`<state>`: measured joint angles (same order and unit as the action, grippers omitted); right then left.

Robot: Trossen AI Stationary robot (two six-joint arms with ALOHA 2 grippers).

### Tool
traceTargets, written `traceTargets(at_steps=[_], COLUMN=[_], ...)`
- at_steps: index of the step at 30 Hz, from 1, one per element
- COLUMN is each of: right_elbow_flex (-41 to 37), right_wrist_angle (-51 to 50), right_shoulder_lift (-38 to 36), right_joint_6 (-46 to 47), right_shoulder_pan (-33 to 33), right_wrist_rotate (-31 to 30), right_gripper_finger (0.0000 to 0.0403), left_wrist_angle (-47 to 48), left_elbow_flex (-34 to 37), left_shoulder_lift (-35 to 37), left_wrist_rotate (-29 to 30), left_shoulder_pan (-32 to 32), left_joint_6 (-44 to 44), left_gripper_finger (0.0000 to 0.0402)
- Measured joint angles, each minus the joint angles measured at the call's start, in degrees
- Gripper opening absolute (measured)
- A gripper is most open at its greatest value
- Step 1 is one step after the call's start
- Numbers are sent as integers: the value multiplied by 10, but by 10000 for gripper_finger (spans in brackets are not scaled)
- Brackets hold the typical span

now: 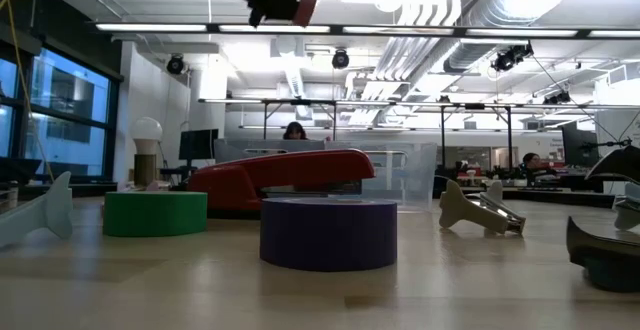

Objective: Pick and place Stapler, Stapler remover, tape
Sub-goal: Put the pink tape into the blue bin

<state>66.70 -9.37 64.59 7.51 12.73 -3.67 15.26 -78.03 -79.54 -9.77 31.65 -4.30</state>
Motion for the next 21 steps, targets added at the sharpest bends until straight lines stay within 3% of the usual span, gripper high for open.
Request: traceTargets(at_steps=[9,18,21], right_elbow_flex=[0,0,0], right_wrist_angle=[-45,-60,-63], right_shoulder_lift=[-10,-9,-9], right_joint_6=[16,30,36], right_shoulder_pan=[0,0,0], right_wrist_rotate=[-27,-51,-62], right_gripper_finger=[181,181,181], left_wrist_angle=[90,102,79], left_elbow_flex=[-1,0,-1], left_shoulder_lift=[-61,-168,-202], left_wrist_rotate=[-4,-3,-1], left_shoulder_pan=[99,103,104], left_joint_6=[7,-28,-1], left_gripper_finger=[35,35,35])
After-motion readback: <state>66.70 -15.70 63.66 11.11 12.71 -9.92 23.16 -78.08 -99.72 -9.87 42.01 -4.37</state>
